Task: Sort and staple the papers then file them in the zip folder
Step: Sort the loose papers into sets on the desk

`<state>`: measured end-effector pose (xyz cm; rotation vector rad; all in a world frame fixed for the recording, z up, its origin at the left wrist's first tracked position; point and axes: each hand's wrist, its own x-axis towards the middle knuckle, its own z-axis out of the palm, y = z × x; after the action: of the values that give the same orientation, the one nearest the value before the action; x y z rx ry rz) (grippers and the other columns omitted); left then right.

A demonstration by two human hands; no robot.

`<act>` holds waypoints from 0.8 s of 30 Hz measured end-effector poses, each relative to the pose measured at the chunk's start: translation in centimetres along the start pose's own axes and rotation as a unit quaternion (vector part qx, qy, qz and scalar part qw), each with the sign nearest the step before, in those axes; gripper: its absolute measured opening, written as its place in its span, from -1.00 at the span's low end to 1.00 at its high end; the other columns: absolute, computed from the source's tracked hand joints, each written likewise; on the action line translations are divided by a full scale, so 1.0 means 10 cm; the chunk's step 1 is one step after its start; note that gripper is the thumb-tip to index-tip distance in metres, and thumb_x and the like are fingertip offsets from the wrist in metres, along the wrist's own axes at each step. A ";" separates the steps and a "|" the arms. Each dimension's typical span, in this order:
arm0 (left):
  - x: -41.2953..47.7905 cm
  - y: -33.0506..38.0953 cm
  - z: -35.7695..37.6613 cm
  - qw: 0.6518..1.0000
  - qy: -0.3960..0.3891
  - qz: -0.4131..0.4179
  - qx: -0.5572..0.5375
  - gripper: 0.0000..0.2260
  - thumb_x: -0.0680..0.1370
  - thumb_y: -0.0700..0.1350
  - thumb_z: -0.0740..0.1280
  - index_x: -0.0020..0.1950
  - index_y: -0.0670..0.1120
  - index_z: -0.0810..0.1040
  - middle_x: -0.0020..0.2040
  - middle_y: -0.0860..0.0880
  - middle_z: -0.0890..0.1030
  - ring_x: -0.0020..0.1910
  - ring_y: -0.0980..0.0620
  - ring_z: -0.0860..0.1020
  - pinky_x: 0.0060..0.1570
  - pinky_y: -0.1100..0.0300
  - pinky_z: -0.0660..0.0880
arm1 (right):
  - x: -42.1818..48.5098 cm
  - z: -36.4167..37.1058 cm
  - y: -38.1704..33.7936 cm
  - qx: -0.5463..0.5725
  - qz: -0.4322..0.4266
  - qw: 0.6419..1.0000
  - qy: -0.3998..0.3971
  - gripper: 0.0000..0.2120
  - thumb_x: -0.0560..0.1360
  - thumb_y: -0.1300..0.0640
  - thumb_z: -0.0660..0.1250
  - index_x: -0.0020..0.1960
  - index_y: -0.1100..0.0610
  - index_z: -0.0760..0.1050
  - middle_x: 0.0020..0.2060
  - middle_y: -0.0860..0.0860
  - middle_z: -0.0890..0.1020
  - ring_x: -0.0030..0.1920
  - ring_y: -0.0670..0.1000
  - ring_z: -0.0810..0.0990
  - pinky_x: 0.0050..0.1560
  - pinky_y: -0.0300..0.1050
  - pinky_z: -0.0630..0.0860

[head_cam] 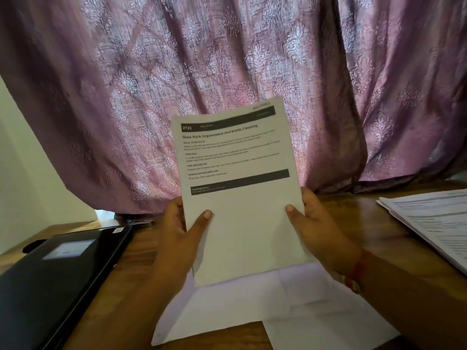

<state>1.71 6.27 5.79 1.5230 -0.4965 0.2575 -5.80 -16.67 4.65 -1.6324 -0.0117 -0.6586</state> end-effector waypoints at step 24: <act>-0.15 -0.06 0.14 0.999 0.004 -0.032 -0.008 -0.73 0.64 -0.15 0.31 0.18 0.23 0.42 0.09 0.31 0.56 0.03 0.34 0.58 0.05 0.38 0.50 | 0.00 0.07 0.19 -0.116 -0.045 0.991 0.056 -0.53 0.63 0.05 0.17 0.54 0.01 0.24 0.41 -0.07 0.43 0.40 -0.02 0.41 0.41 -0.08 0.36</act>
<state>0.49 5.05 4.51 1.5192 -0.4413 0.2095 -4.80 -16.43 2.95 -1.8224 0.0767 -0.8450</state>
